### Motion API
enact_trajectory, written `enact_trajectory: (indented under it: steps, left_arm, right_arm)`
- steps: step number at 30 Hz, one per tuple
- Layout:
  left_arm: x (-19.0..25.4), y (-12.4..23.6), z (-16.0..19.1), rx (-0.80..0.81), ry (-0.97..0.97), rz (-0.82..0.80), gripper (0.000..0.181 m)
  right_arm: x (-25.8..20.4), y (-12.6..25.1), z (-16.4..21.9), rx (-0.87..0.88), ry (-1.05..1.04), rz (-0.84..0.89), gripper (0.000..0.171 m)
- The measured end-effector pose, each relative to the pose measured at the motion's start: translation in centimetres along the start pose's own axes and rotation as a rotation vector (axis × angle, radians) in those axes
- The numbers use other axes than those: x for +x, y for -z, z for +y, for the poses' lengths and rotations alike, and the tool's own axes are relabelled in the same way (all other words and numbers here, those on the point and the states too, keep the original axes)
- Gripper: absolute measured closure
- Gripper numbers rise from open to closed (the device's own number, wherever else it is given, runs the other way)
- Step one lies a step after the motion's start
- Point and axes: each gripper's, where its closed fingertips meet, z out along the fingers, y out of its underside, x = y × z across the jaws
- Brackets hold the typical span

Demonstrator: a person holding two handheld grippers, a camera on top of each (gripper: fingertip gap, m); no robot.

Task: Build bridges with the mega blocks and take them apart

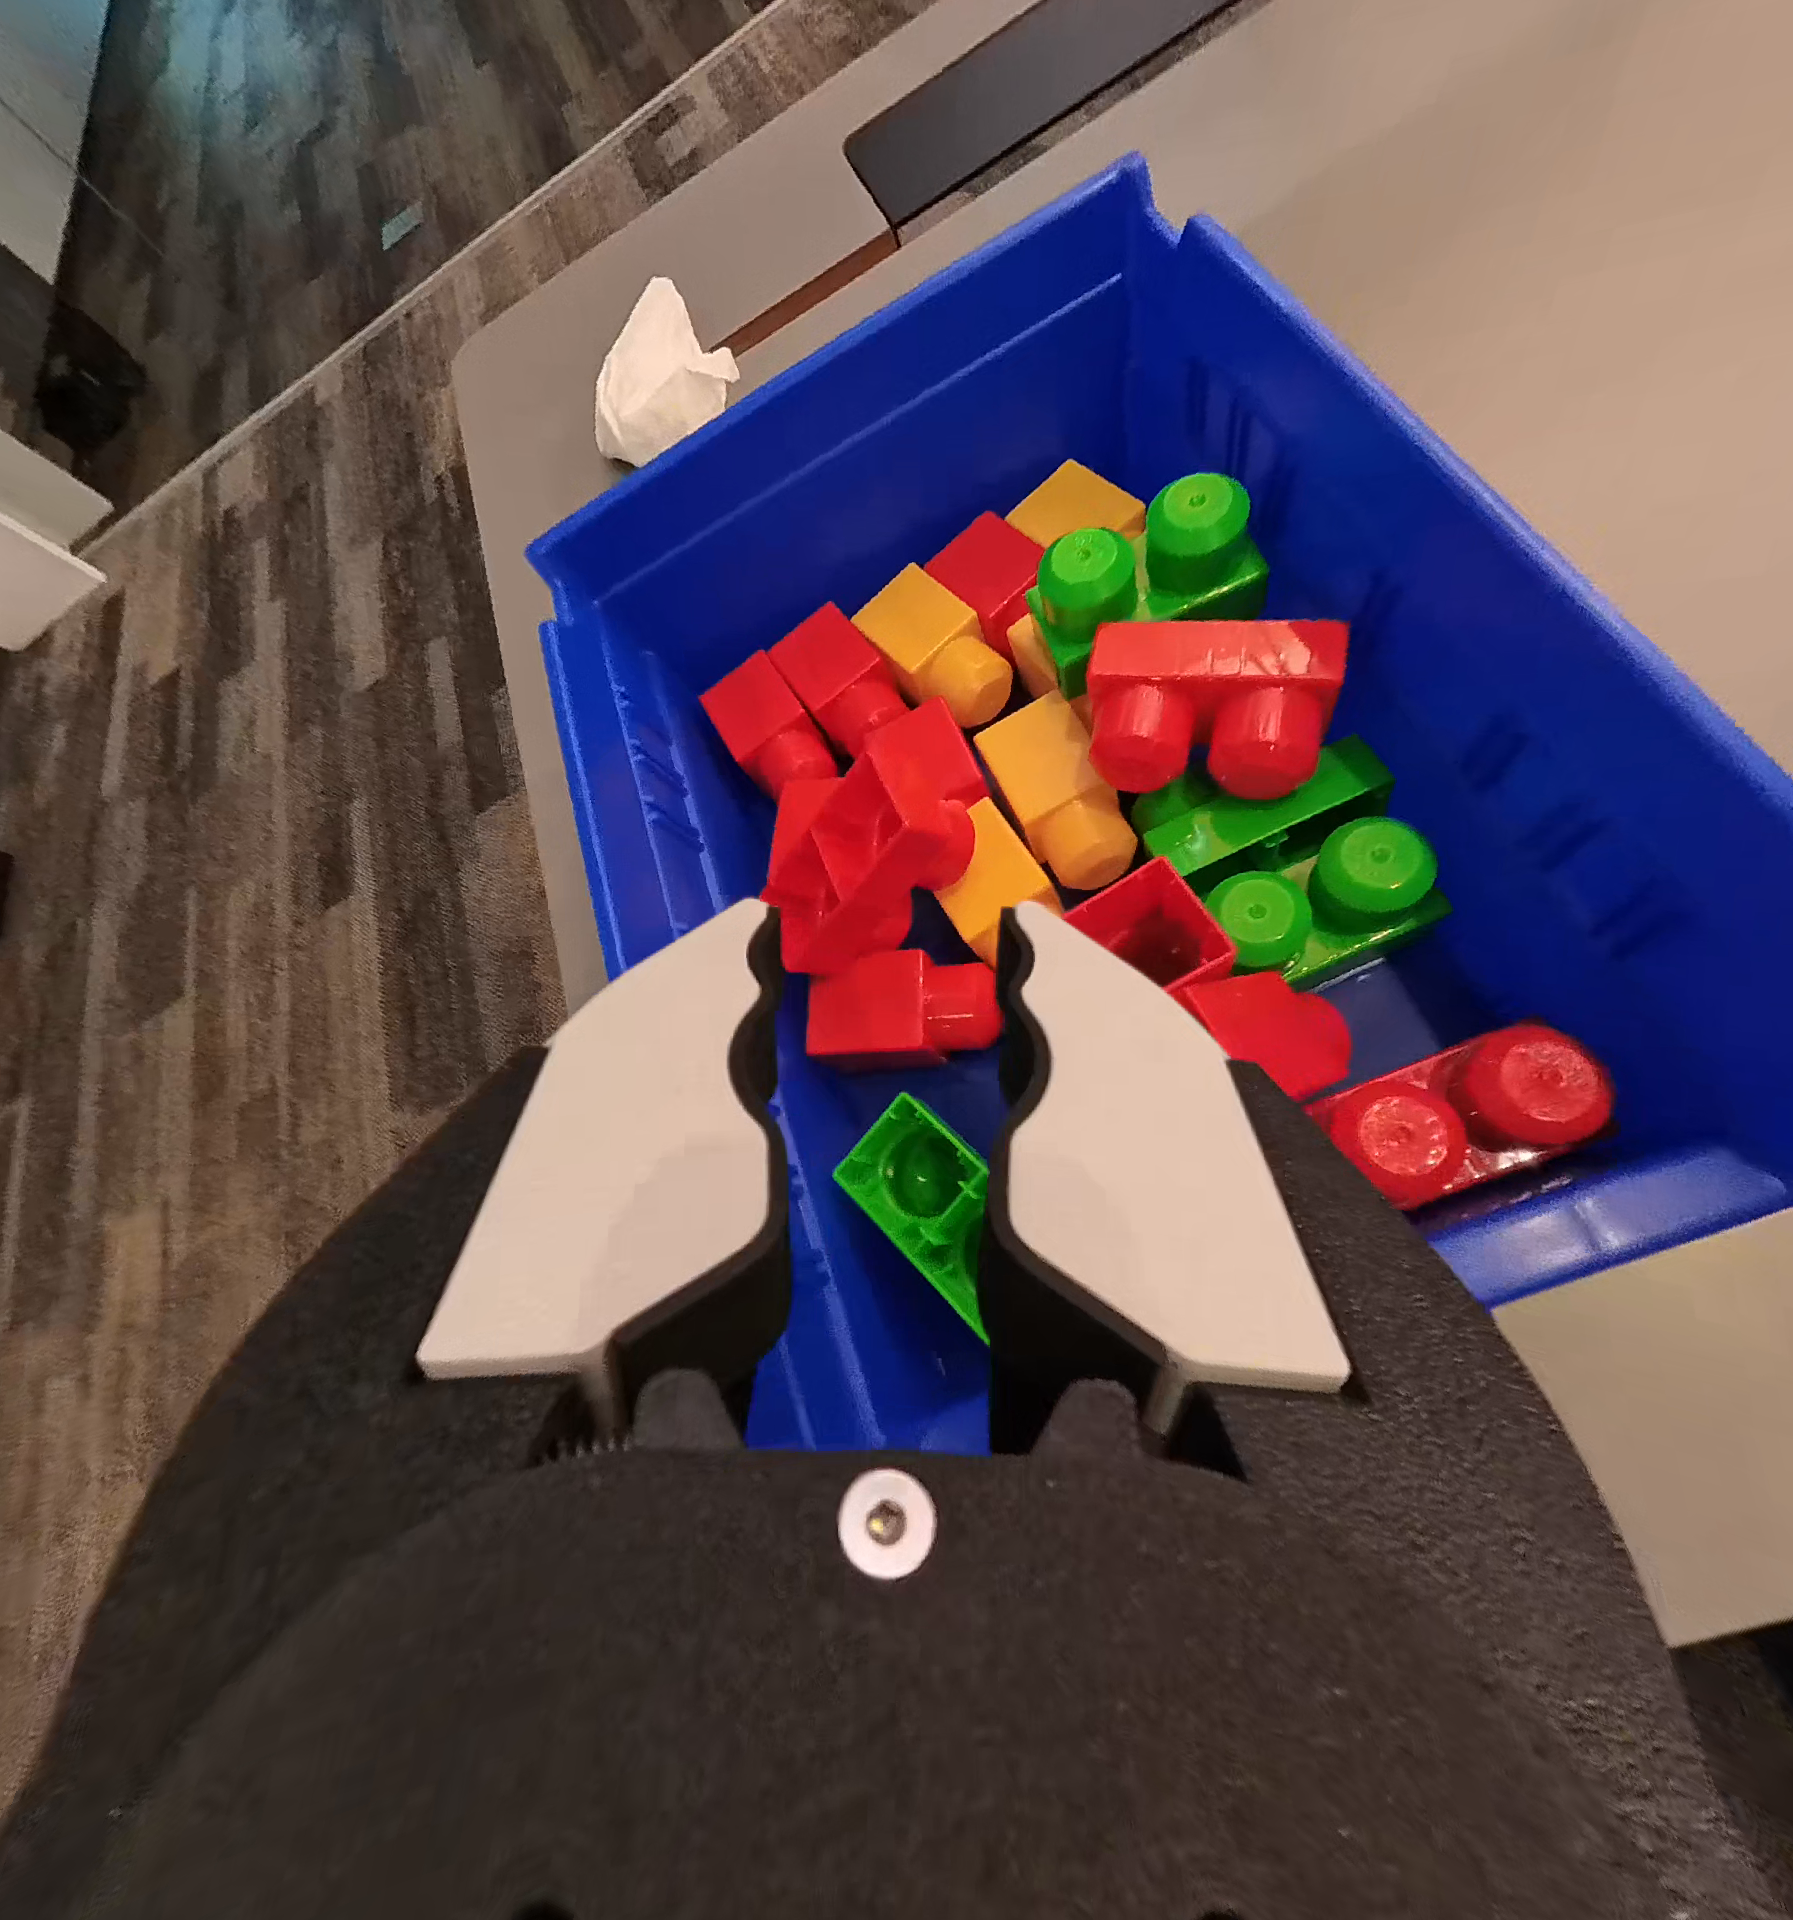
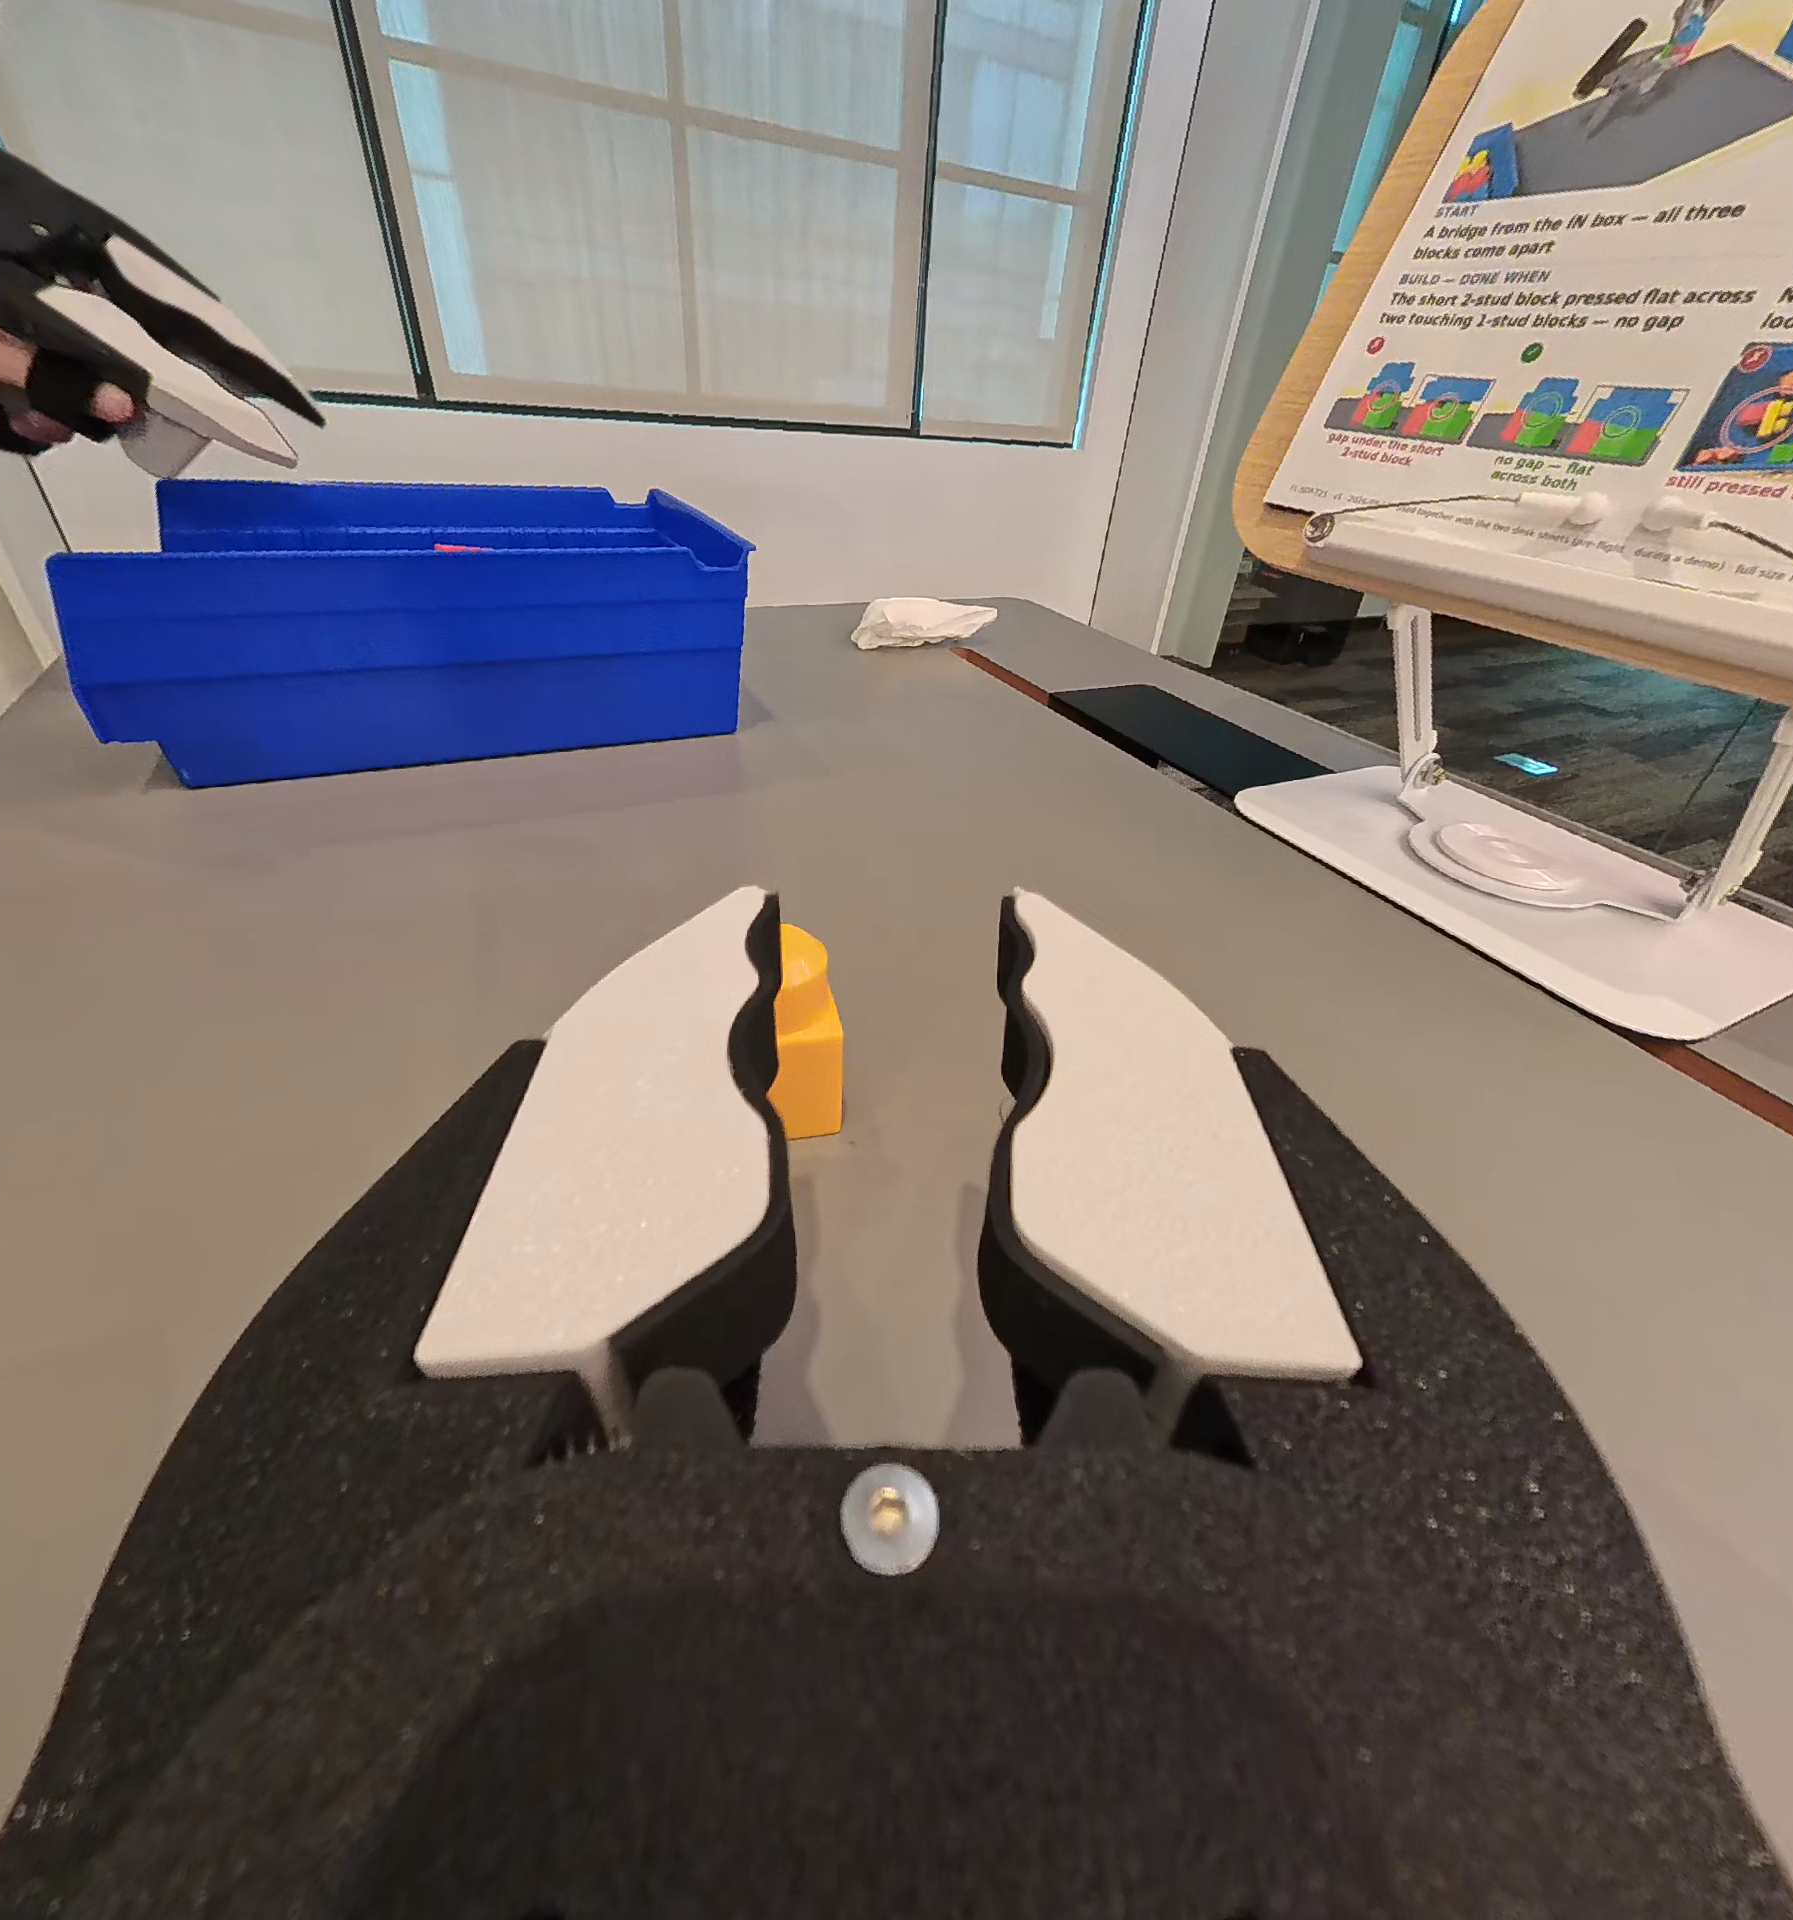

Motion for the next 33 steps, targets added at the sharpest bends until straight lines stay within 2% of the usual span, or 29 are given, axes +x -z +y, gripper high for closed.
enact_trajectory:
  steps: [6, 9, 13, 17, 19, 21, 22, 27, 33]
  left_arm:
    - [0.8, -1.1, 1.2, -0.074, -0.1, 0.063, 0.143]
    - [2.0, -1.4, 1.7, -0.074, -0.091, 0.106, 0.142]
    - [5.2, -1.6, 1.9, -0.098, 0.028, 0.252, 0.145]
    - [6.1, -2.2, 1.5, -0.157, 0.306, 0.291, 0.152]
    - [5.7, -2.4, 1.8, -0.202, 0.369, 0.243, 0.148]
    - [5.3, -2.8, 2.3, -0.244, 0.354, 0.159, 0.141]
    - [5.2, -3.0, 2.6, -0.276, 0.358, 0.12, 0.133]
    - [6.2, -3.9, 2.4, -0.392, 0.416, 0.102, 0.114]
    - [5.6, -4.9, 3.7, -0.529, 0.398, 0.041, 0.119]
  right_arm:
    - [-0.2, -0.2, 0.5, -0.023, 0.005, -0.006, 0.132]
    - [-0.2, -0.2, 0.7, -0.033, 0.008, -0.007, 0.132]
    - [-0.1, -0.3, 0.9, -0.04, 0.005, -0.006, 0.132]
    - [-0.1, -0.4, 1.0, -0.042, 0.005, -0.008, 0.132]
    - [-0.1, -0.4, 0.9, -0.039, 0.007, -0.008, 0.132]
    - [-0.1, -0.3, 0.7, -0.034, 0.008, -0.008, 0.132]
    - [-0.1, -0.3, 0.7, -0.033, 0.008, -0.007, 0.132]
    - [0.0, -0.2, 0.7, -0.029, 0.005, -0.007, 0.132]
    - [0.1, 0.1, -0.1, 0.01, -0.011, -0.006, 0.132]
